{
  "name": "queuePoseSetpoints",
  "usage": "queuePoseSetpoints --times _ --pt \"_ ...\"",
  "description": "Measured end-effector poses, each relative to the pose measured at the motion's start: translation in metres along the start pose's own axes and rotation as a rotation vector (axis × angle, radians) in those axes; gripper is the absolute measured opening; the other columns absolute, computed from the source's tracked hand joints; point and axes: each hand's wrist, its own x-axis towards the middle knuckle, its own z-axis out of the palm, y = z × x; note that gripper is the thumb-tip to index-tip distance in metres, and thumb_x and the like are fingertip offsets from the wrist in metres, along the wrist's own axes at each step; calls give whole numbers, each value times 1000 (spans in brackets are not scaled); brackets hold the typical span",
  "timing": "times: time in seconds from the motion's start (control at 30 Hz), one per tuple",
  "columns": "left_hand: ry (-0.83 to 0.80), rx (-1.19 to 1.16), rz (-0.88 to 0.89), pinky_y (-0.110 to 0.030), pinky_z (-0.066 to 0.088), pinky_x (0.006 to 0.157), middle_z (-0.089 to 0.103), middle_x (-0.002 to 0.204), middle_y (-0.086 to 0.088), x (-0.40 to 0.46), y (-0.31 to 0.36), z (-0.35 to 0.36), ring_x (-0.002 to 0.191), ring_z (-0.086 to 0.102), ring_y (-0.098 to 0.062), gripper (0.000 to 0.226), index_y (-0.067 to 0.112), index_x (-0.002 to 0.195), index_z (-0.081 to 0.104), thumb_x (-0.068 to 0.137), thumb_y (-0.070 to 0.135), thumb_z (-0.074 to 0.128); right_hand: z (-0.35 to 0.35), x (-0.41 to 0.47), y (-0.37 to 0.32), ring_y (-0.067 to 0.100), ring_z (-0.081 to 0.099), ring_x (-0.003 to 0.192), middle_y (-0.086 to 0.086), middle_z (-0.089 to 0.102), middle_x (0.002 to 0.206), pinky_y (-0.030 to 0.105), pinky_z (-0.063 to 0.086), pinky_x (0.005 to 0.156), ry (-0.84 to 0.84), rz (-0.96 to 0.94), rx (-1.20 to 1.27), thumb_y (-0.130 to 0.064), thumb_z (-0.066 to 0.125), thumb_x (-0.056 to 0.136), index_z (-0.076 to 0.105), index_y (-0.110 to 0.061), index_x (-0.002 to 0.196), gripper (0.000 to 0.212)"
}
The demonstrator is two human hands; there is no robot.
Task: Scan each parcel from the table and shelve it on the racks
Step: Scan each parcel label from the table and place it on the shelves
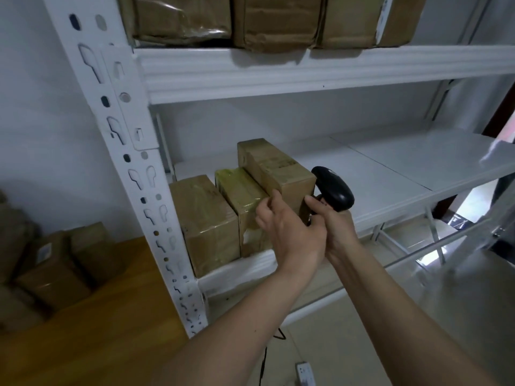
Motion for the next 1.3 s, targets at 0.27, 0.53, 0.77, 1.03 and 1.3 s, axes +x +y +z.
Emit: queuePoseSetpoints --times 0.27,0.53,0.77,1.03,1.3 --pt "94 -112 -28 -24 35 105 38 129 -1 -6 -11 -2 126 36 -16 60 13 134 44 79 6 68 -12 -7 -7 10 71 83 -6 75 81 23 56 66 36 -1 -86 -6 74 81 72 -19 87 15" --pt "22 -245 -218 -41 46 103 42 133 -9 -21 -14 11 119 51 -24 60 14 137 38 84 5 64 -15 -14 -19 17 70 90 -3 74 79 31 56 78 -40 26 -66 -6 75 80 71 -18 84 13" --pt "79 -209 -205 -29 38 107 44 136 -3 -25 -32 6 128 44 -20 57 13 136 42 84 6 64 -20 -17 -21 17 66 96 -5 70 84 34 51 90 0 21 -111 -9 75 80 69 -19 84 13" --pt "239 -315 -152 -25 50 92 62 100 5 -21 -29 -17 95 60 -10 28 22 94 60 89 -5 57 -23 -29 -27 14 63 94 -10 68 80 29 48 84 42 -64 -116 -13 77 80 68 -22 81 13" --pt "233 -346 -152 -11 49 59 65 76 5 -31 -43 -39 60 59 4 30 21 80 63 91 -5 53 -17 -75 -13 6 57 56 -7 59 56 24 49 65 -135 -30 -225 -11 75 80 66 -20 72 15"
